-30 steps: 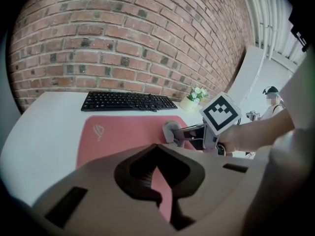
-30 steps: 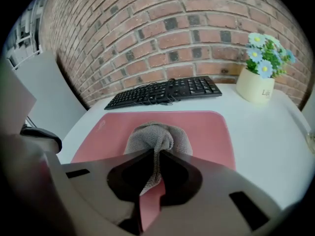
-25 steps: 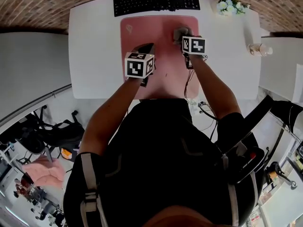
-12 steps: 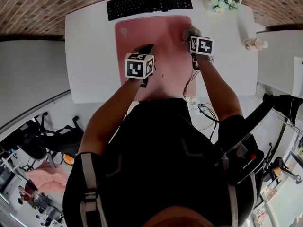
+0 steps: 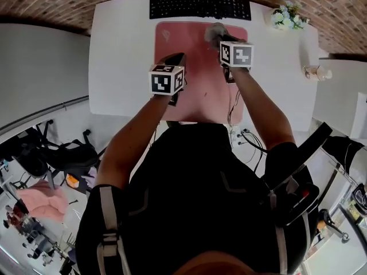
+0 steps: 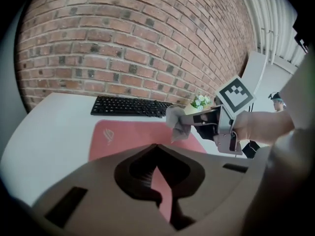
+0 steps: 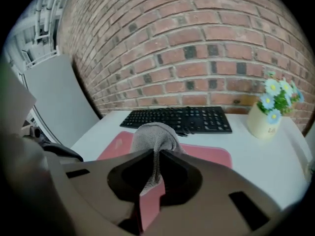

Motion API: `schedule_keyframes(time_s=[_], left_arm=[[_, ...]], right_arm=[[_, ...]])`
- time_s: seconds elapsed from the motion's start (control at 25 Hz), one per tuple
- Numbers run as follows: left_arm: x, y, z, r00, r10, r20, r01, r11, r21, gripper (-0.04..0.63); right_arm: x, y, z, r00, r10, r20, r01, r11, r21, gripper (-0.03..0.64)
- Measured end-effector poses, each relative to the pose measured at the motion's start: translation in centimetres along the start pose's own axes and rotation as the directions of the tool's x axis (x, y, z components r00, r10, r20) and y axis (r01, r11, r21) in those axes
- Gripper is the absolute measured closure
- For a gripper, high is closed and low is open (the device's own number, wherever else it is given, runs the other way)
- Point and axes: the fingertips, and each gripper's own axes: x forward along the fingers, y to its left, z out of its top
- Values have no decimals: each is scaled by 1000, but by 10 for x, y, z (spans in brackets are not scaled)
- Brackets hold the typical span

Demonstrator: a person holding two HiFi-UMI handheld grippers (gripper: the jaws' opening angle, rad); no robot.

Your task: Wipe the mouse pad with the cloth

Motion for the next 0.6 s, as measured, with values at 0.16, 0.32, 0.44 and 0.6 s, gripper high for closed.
schedule_keyframes(time_s=[0.16,0.32,0.44,0.6], left_arm=[[-19,36,-3,997,73,17,-72,996,-58,595],[-39,70,-10,990,142,21,-139,985,-104,595],[-49,92,-9,982,187,30,-181,974,-132,595],[-57,107,-15,973,227,32,-218,960,-177,595]], right_arm=[[35,67,19,993,117,3,-117,992,-44,576],[72,130,26,978,204,-29,-206,975,-83,577],[97,160,29,973,224,-60,-230,966,-116,576],[132,179,18,967,233,-103,-246,959,-141,577]])
